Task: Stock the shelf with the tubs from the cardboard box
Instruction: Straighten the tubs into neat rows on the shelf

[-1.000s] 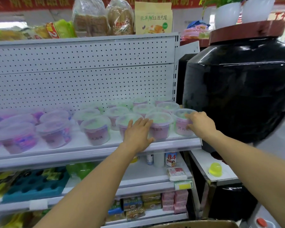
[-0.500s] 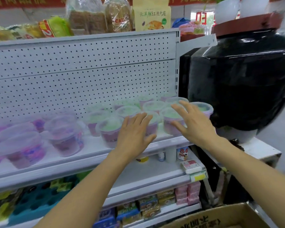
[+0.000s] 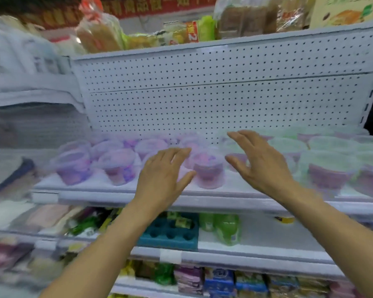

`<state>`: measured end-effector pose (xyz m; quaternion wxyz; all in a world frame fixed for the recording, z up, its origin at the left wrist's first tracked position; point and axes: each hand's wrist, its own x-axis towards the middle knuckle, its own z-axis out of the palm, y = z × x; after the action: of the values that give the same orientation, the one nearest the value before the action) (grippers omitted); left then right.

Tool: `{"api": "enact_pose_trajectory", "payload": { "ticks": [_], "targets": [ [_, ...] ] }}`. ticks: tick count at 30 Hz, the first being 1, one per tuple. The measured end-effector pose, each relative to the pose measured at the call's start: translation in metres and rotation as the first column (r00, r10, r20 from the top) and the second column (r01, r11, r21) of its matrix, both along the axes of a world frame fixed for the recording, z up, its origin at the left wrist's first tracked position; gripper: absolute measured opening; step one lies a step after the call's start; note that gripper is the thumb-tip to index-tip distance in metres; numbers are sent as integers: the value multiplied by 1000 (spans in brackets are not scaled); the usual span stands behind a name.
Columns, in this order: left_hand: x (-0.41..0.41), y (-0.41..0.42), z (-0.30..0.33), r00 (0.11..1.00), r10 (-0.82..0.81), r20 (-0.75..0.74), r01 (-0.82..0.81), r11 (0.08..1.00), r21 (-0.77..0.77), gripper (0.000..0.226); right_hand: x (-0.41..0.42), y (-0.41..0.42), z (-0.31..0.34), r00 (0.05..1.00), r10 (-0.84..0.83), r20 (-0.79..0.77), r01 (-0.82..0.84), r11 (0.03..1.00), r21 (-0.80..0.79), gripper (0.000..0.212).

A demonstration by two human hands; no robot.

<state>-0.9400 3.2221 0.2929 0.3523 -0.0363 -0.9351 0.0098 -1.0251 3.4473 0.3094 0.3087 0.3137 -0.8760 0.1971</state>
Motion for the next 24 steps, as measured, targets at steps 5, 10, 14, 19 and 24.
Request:
{"api": "enact_pose_trajectory", "payload": {
  "ticks": [5, 10, 14, 19, 24],
  "targets": [
    [-2, -93, 18, 979, 123, 160, -124, 992, -2, 66, -33, -91, 20, 992, 101, 79, -109, 988, 112, 51],
    [-21, -181, 38, 950, 203, 239, -238, 963, 125, 68, -80, -167, 47, 971, 134, 200, -171, 969, 181, 44],
    [-51, -255, 60, 952, 165, 259, -251, 903, 348, 47, -123, -216, 68, 942, 173, 287, -237, 949, 208, 41],
    [-95, -346, 76, 925, 202, 321, -332, 842, 425, 36, -164, -284, 76, 913, 196, 357, -305, 910, 281, 37],
    [-127, -407, 64, 859, 247, 448, -380, 894, 235, 36, -179, -354, 70, 883, 196, 426, -365, 859, 359, 38]
  ]
}}
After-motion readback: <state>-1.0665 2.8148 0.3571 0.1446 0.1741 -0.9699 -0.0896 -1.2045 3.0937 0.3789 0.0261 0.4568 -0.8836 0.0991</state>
